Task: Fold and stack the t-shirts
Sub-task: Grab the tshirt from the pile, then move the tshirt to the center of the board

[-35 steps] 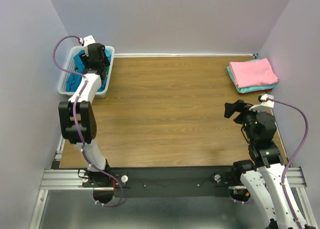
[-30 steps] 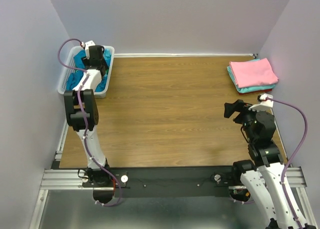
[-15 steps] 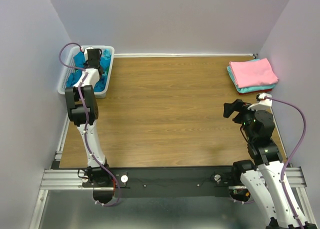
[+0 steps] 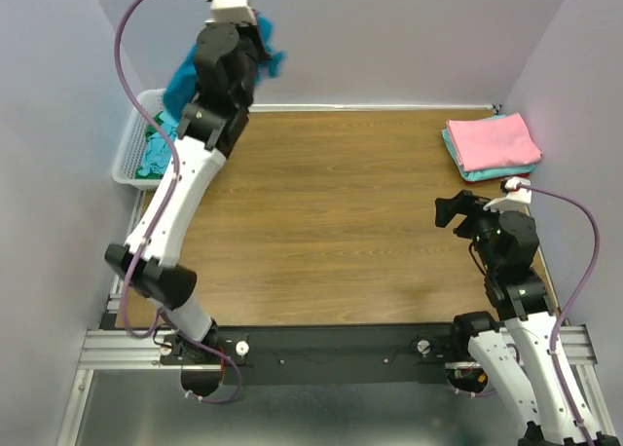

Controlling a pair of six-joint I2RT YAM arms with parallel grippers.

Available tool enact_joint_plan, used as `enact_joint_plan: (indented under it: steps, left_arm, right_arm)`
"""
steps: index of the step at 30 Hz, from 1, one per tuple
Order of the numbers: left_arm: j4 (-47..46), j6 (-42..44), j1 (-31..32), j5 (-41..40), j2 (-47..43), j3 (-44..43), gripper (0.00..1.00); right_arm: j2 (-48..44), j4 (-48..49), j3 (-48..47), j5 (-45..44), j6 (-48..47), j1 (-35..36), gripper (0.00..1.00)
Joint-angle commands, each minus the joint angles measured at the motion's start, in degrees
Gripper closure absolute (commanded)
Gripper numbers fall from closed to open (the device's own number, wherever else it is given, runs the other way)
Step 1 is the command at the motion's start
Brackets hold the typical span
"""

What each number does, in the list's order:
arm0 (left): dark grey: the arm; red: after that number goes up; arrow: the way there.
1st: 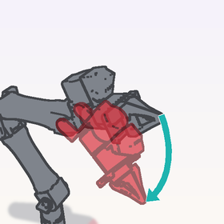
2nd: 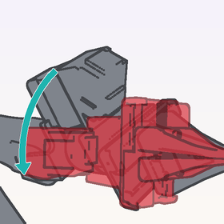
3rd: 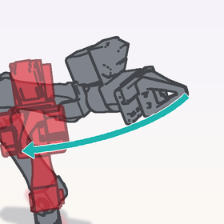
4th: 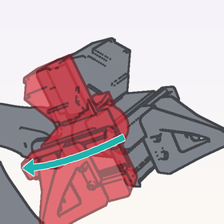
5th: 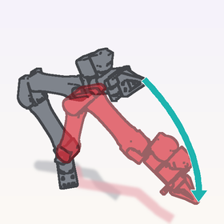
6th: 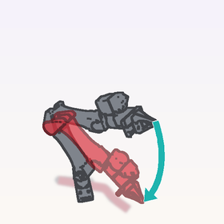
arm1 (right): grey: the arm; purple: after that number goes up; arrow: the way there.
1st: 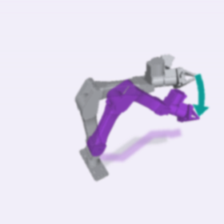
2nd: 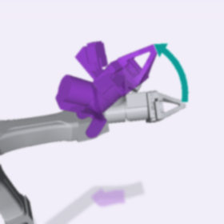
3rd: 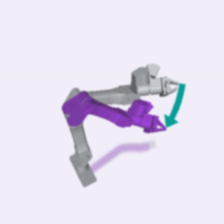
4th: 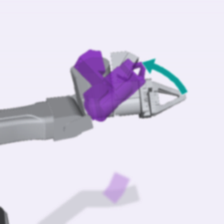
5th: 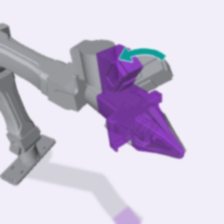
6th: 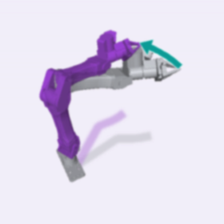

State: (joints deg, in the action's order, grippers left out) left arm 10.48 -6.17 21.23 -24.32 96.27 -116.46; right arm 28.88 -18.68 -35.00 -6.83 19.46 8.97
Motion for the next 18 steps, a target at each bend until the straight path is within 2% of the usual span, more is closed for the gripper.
enact_joint_plan:
  steps: [1,4,5,6,8,9,10,12,18]
  left_arm:
    - [-4.2,8.4,9.7,2.3,-6.5,1.4,1.00]
    - [-8.5,12.0,13.7,5.8,-13.9,10.0,1.00]
    - [-9.9,12.7,14.3,5.9,-15.5,13.7,0.94]
    - [-11.3,14.1,14.4,5.8,-17.0,21.3,0.81]
    - [-12.8,13.6,15.0,4.6,-21.3,28.1,0.76]
    - [-12.9,12.6,14.9,2.7,-22.8,34.2,0.69]
    - [-12.9,11.6,15.0,2.2,-24.4,37.3,0.51]
    - [-13.5,9.2,14.9,0.3,-29.9,46.8,0.39]
    - [-13.7,-1.8,14.9,-3.3,-45.5,68.1,0.31]
  right_arm:
    - [0.9,-1.5,-5.1,3.8,0.1,0.3,0.00]
    - [1.3,-2.9,-7.4,6.0,0.3,0.3,0.00]
    - [1.5,-3.2,-8.3,6.6,0.3,0.3,0.00]
    - [1.8,-3.6,-8.8,8.4,0.2,0.3,0.00]
    - [2.2,-5.3,-9.7,9.6,0.4,0.4,0.00]
    - [3.0,-6.1,-11.0,10.3,0.4,0.4,0.00]
    - [3.5,-8.0,-11.6,11.2,0.4,0.4,0.00]
    - [4.9,-9.6,-12.8,13.0,0.4,0.3,0.00]
    - [7.9,-11.7,-11.8,17.3,1.1,0.3,0.00]
